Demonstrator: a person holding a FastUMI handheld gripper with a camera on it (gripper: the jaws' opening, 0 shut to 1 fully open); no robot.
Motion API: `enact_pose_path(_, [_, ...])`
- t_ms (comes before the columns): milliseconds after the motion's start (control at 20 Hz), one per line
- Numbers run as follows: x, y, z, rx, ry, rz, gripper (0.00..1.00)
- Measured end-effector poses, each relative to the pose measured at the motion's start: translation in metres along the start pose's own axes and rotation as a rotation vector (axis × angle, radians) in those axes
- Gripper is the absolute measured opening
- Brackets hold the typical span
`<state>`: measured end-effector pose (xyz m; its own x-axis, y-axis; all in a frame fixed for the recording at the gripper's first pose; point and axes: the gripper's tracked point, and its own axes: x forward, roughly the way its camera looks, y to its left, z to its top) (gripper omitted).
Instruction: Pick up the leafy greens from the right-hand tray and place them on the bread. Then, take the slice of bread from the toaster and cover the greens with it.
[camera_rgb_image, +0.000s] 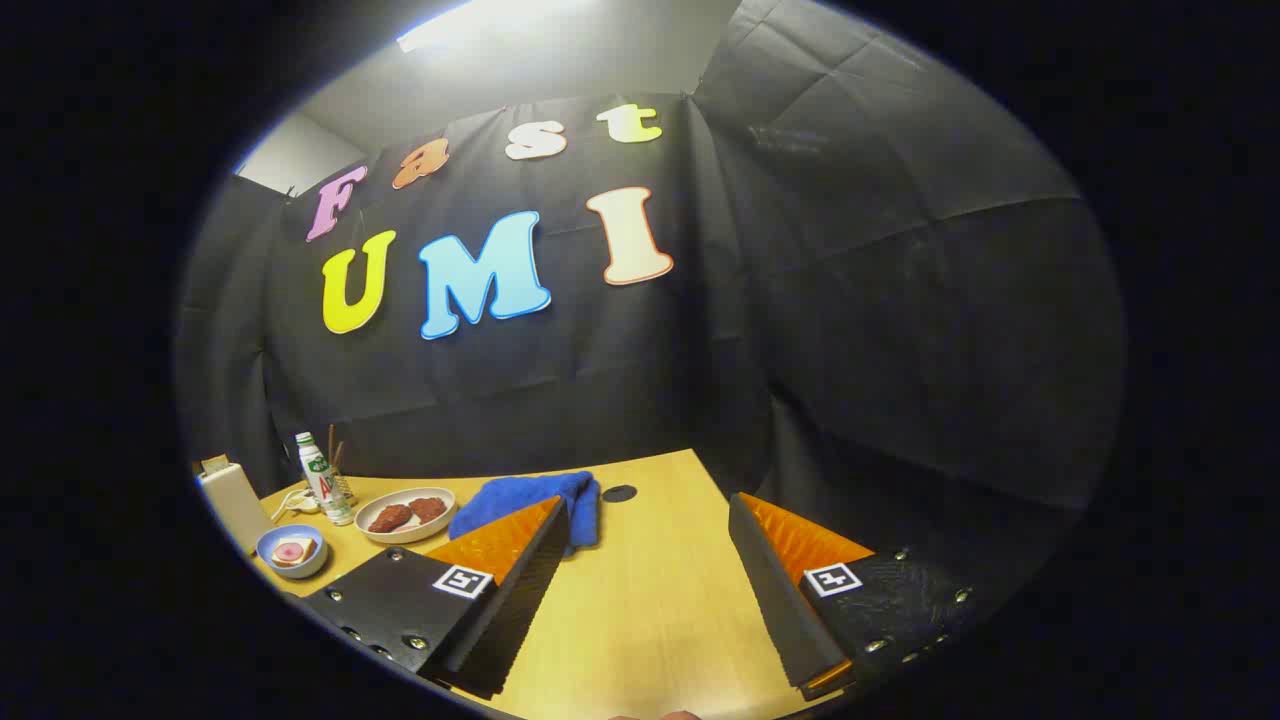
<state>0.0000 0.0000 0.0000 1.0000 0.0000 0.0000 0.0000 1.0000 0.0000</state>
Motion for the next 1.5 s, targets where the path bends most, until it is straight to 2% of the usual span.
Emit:
enact_pose_path(200, [-0.016,0.058,0.004,-0.015,-0.002,0.059,0.97])
enact_pose_path(550, [-0.031,0.146,-0.013,-0.093,0.084,0.241,0.98])
enact_pose_path(950, [-0.03,0.196,-0.049,-0.18,0.178,0.33,0.97])
enact_pose_path(1300, [-0.02,0.23,-0.117,-0.305,0.375,0.43,0.98])
enact_pose_path(1500, [-0.01,0.234,-0.15,-0.39,0.469,0.446,0.98])
